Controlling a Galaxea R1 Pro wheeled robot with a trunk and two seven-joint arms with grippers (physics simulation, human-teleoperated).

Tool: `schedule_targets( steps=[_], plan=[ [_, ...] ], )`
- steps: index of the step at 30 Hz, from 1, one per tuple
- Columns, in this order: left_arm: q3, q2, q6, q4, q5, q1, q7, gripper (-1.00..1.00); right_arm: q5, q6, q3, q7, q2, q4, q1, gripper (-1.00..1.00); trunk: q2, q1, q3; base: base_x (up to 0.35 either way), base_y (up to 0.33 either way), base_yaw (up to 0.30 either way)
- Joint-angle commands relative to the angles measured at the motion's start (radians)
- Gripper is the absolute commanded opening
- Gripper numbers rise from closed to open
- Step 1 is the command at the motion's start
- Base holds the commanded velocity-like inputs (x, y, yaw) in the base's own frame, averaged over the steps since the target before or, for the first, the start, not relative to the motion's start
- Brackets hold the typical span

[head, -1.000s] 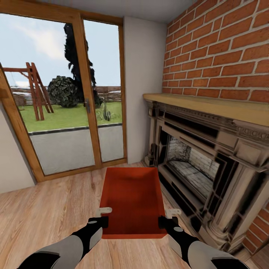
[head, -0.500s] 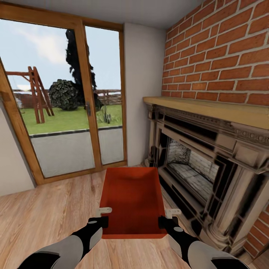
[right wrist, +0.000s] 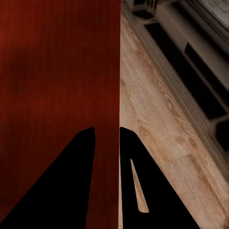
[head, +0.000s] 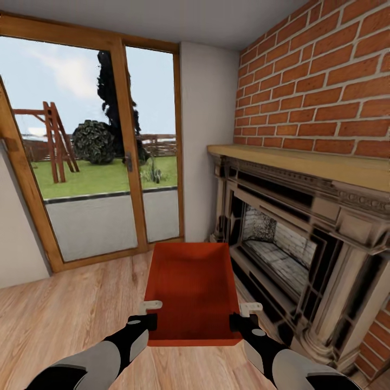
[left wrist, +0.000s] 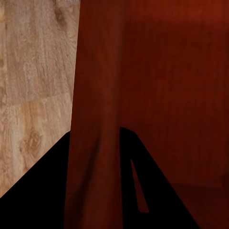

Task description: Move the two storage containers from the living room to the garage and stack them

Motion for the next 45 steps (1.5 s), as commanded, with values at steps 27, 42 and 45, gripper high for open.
schedule_targets(
  steps=[27,42,45],
  plan=[
    [-0.014,0.011,-0.001,-0.011,0.021,0.006,0.004,-1.00,-0.023,-0.025,0.026,-0.005,0.005,0.003,-0.001,-1.00,-0.001,0.000,0.018,0.000,0.000,0.000],
    [0.006,0.005,-0.001,-0.020,-0.021,0.005,0.004,-1.00,-0.219,-0.042,0.210,-0.002,-0.004,0.006,-0.001,-1.00,-0.001,0.000,0.018,0.000,0.000,0.000],
    [0.008,0.006,-0.001,-0.020,-0.024,0.005,0.004,-1.00,-0.262,-0.042,0.252,-0.003,-0.004,0.006,-0.001,-1.00,-0.001,0.000,0.018,0.000,0.000,0.000]
  ],
)
